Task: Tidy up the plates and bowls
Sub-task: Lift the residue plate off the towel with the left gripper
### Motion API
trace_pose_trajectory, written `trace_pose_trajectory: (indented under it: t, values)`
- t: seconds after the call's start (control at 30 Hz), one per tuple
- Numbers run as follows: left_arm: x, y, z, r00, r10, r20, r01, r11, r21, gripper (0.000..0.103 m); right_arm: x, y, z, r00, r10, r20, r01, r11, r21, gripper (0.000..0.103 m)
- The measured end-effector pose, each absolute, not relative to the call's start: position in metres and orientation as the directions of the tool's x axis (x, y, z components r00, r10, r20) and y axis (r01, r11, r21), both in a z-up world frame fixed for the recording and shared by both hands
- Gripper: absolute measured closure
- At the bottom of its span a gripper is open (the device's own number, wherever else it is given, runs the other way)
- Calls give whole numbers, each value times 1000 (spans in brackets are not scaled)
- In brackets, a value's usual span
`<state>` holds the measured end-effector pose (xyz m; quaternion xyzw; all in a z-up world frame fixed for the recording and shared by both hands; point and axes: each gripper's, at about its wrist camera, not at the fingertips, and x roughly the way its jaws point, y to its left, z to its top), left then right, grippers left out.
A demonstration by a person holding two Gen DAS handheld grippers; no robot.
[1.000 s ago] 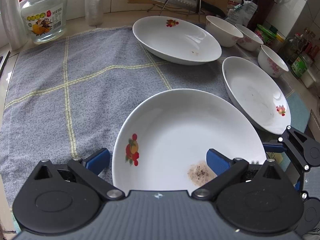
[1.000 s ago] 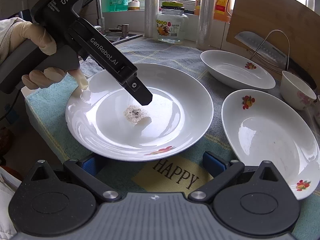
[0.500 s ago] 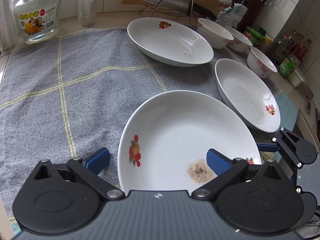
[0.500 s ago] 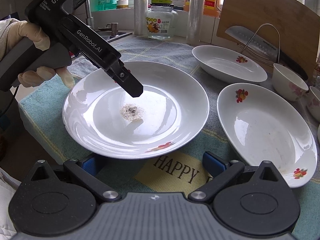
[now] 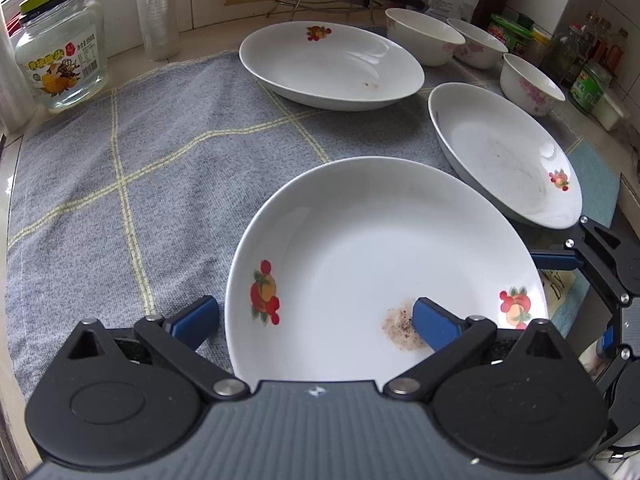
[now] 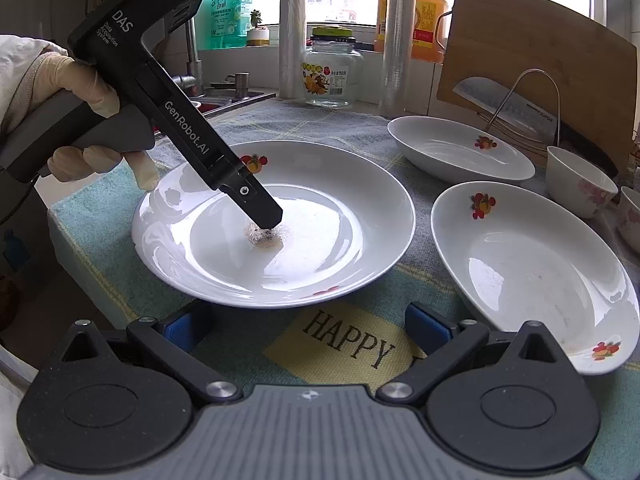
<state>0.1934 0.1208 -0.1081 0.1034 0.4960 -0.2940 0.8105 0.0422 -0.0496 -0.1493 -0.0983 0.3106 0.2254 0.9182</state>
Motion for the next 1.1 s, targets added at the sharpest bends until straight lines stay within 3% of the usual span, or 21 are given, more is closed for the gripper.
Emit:
trace_pose_trajectory:
  t: [0.33, 0.67, 1.1]
  values:
    - [218, 123, -96, 226, -410, -884, 661, 731, -170, 3, 45, -50, -152, 706, 384, -595, -509, 859, -48, 0]
    - [235, 117, -98, 115, -406, -906, 716, 666, -208, 17, 50, -43, -150, 685, 397, -612, -539, 840, -58, 0]
    - [245, 113, -97, 64, -431, -900, 752, 614, -241, 21, 55, -30, -147, 669, 396, -629, -553, 831, -64, 0]
